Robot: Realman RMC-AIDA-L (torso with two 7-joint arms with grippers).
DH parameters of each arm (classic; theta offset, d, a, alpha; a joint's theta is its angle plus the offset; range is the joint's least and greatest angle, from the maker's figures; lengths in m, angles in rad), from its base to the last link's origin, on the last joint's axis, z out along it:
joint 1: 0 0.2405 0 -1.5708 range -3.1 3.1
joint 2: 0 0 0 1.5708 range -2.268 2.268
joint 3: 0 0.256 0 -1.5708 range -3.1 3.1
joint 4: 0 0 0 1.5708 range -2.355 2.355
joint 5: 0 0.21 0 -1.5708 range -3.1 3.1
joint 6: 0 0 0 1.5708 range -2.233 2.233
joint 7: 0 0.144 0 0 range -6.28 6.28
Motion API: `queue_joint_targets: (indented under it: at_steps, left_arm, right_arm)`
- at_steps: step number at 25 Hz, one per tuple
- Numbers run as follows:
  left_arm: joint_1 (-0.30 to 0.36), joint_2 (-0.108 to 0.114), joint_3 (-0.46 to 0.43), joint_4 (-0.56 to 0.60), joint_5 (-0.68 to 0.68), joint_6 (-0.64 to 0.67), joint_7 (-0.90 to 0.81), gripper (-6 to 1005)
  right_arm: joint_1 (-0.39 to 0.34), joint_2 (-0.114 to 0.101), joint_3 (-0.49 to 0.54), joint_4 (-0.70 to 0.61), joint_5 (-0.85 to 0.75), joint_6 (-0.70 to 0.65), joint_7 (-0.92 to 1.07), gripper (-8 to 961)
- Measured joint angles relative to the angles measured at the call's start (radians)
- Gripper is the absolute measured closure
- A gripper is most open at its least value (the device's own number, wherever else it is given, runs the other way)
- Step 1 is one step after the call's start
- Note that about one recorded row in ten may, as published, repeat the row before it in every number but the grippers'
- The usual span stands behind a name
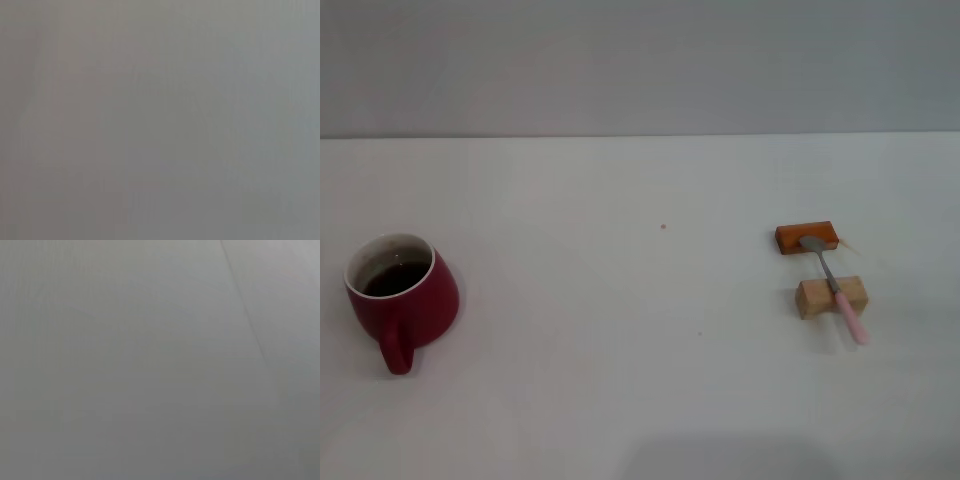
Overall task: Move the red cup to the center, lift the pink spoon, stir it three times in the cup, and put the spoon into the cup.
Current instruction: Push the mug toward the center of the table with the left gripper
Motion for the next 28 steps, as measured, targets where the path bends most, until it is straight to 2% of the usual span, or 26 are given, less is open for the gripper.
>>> queue_joint_targets:
  at_steps: [2, 4, 8, 9, 10, 12, 14, 16, 17, 28]
  left_arm:
    - [-0.001, 0.001, 0.000, 0.012, 0.000, 0.000, 0.017, 900]
    - [-0.002, 0.002, 0.003, 0.029, 0.001, -0.002, 0.072, 929]
    - [-0.002, 0.002, 0.003, 0.029, 0.001, -0.002, 0.072, 987]
    - [0.004, 0.002, 0.044, 0.045, 0.003, -0.031, 0.178, 1001]
    - [0.008, 0.003, 0.088, 0.055, 0.003, -0.057, 0.249, 1001]
    - [0.008, 0.004, 0.097, 0.058, 0.003, -0.060, 0.263, 1001]
    - [0.008, 0.004, 0.162, 0.076, 0.003, -0.072, 0.344, 1001]
    - [0.009, 0.005, 0.180, 0.080, 0.003, -0.075, 0.359, 1001]
    - [0.013, 0.006, 0.250, 0.092, 0.003, -0.081, 0.390, 1001]
    - [0.008, 0.005, 0.399, 0.094, 0.002, -0.120, 0.437, 1000]
  right_arm:
    - [0.000, 0.000, 0.000, 0.000, 0.000, 0.000, 0.000, 359]
    - [0.000, 0.000, 0.001, 0.000, 0.000, 0.000, 0.000, 359]
    - [-0.003, 0.000, 0.001, -0.003, 0.000, 0.000, 0.000, 360]
    - [-0.003, 0.000, 0.002, -0.003, 0.001, 0.000, 0.000, 360]
    - [-0.002, 0.000, 0.002, -0.003, 0.001, 0.000, 0.000, 360]
    - [-0.001, -0.001, 0.002, -0.003, 0.001, 0.000, 0.000, 360]
    - [-0.001, -0.001, 0.002, -0.004, 0.001, 0.000, 0.000, 360]
    - [0.000, -0.001, 0.002, -0.004, 0.001, 0.000, 0.000, 360]
    - [0.001, -0.002, 0.002, -0.005, 0.001, 0.000, 0.000, 360]
    - [0.015, -0.005, 0.002, -0.005, 0.002, 0.000, -0.003, 360]
